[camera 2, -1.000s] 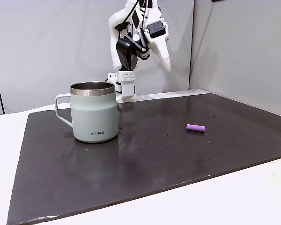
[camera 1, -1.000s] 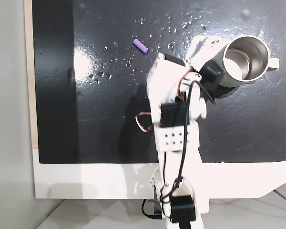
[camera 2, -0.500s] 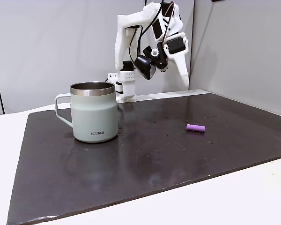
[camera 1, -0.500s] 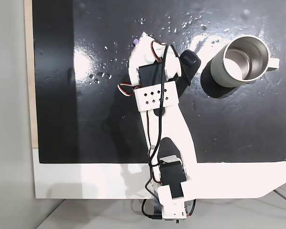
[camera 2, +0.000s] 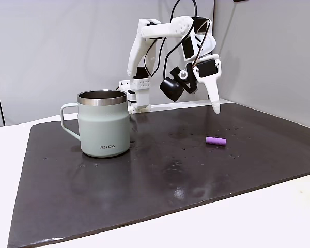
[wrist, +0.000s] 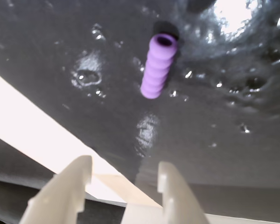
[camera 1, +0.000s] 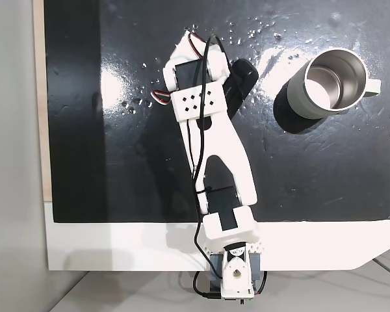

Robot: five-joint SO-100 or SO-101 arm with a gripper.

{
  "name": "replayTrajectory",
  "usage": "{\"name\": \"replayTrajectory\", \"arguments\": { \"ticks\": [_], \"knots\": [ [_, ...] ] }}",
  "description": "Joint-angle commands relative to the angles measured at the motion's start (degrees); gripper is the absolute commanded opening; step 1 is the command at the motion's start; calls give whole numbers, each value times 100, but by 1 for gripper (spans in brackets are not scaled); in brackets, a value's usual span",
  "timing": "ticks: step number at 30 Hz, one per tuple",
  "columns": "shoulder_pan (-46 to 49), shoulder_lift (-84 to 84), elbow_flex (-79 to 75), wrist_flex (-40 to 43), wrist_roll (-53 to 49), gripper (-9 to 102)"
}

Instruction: Grasp a pengrip and put it in the cup.

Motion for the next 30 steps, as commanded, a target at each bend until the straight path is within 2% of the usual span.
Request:
{"name": "replayTrajectory", "arguments": {
  "ticks": [1, 21, 30],
  "knots": [
    [-26, -167, -650, 26, 79, 19],
    [202, -1854, -1600, -62, 237, 18],
    [281, -2092, -1556, -62, 422, 4]
  ]
}}
